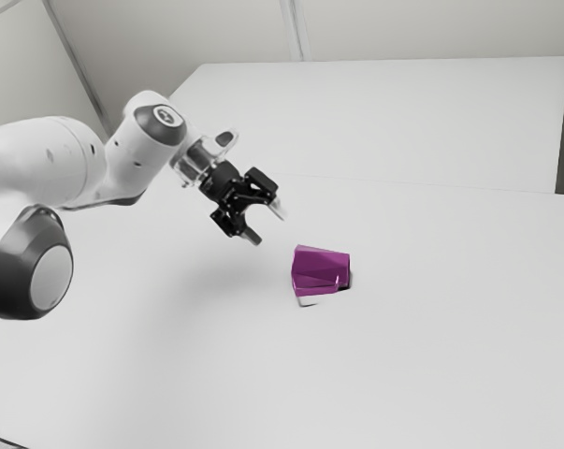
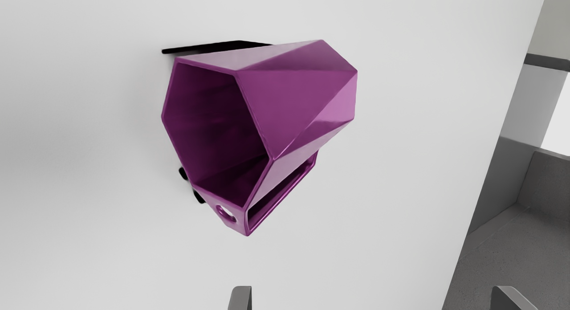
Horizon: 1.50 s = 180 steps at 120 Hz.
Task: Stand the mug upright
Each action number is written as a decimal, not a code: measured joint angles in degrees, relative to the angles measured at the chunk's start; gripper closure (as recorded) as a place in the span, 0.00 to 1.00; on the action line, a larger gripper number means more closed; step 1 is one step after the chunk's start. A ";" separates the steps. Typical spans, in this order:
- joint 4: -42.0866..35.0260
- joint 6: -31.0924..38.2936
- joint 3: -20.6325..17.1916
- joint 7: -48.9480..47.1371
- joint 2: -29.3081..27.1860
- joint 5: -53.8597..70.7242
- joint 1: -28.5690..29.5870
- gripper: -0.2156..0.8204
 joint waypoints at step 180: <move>2.99 5.63 -0.40 12.08 11.13 -14.74 -4.18 0.80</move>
